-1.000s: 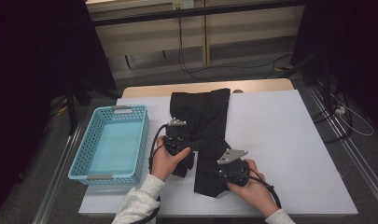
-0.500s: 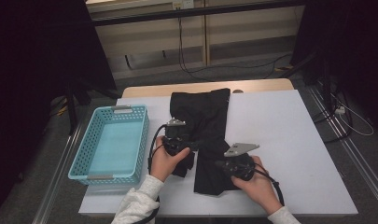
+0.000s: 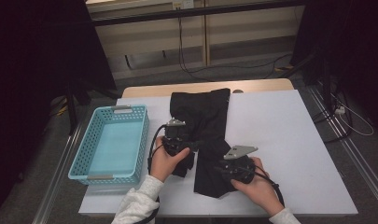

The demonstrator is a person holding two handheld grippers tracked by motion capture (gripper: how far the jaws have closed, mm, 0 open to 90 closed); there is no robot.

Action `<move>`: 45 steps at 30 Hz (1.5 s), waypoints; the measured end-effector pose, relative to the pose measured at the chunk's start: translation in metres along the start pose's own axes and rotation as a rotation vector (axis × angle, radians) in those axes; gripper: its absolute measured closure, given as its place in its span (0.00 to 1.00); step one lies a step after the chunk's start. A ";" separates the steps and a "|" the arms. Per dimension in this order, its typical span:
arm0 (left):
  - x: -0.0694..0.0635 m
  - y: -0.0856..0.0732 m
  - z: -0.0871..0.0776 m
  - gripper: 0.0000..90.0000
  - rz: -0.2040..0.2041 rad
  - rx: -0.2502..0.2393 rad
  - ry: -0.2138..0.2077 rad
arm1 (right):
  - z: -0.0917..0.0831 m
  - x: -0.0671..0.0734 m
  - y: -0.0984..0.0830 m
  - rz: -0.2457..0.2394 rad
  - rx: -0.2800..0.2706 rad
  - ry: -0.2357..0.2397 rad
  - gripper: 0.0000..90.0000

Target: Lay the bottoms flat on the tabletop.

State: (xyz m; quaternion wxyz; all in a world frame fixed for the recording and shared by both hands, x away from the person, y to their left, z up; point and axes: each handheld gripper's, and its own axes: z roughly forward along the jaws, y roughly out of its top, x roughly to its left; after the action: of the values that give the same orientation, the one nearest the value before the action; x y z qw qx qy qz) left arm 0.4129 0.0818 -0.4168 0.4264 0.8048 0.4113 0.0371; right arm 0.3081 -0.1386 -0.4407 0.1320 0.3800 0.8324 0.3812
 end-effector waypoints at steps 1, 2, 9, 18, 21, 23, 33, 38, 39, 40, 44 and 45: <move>0.000 0.000 0.000 0.27 -0.003 -0.004 0.003 | 0.003 0.000 0.000 -0.001 0.006 -0.008 0.69; 0.000 0.000 0.000 0.26 0.001 -0.003 0.006 | 0.007 0.000 0.000 -0.001 0.019 -0.019 0.68; 0.000 -0.001 0.001 0.25 0.011 0.006 0.010 | 0.018 0.004 -0.001 -0.026 0.026 0.014 0.99; 0.002 -0.001 -0.001 0.25 0.003 0.001 0.011 | -0.021 -0.018 0.010 0.063 -0.109 0.032 0.99; 0.001 -0.001 0.000 0.25 0.005 0.004 0.011 | -0.040 -0.034 0.007 0.124 -0.163 0.027 0.99; -0.001 0.000 0.000 0.25 0.006 0.001 0.008 | -0.047 -0.042 0.003 0.143 -0.174 0.011 0.99; -0.005 -0.003 0.002 0.24 0.011 0.011 -0.004 | -0.063 -0.090 -0.029 0.273 -0.153 -0.117 1.00; -0.013 -0.006 0.007 0.24 0.043 0.038 -0.019 | -0.051 -0.103 -0.050 0.325 -0.080 -0.129 0.99; -0.014 -0.006 0.008 0.24 0.046 0.041 -0.020 | -0.050 -0.103 -0.050 0.329 -0.074 -0.124 0.99; -0.016 -0.007 0.010 0.24 0.051 0.042 -0.017 | -0.049 -0.102 -0.050 0.324 -0.068 -0.124 0.99; -0.013 -0.012 0.015 0.25 0.051 0.068 0.008 | -0.045 -0.098 -0.049 0.301 -0.042 -0.120 0.99; -0.011 -0.012 0.016 0.26 0.053 0.077 0.015 | -0.045 -0.098 -0.049 0.294 -0.041 -0.119 0.99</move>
State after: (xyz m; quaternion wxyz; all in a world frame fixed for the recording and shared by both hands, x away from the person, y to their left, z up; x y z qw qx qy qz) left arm 0.4046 0.0678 -0.4325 0.3910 0.8308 0.3942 0.0384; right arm 0.3252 -0.2546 -0.4535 0.1315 0.5168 0.7506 0.3902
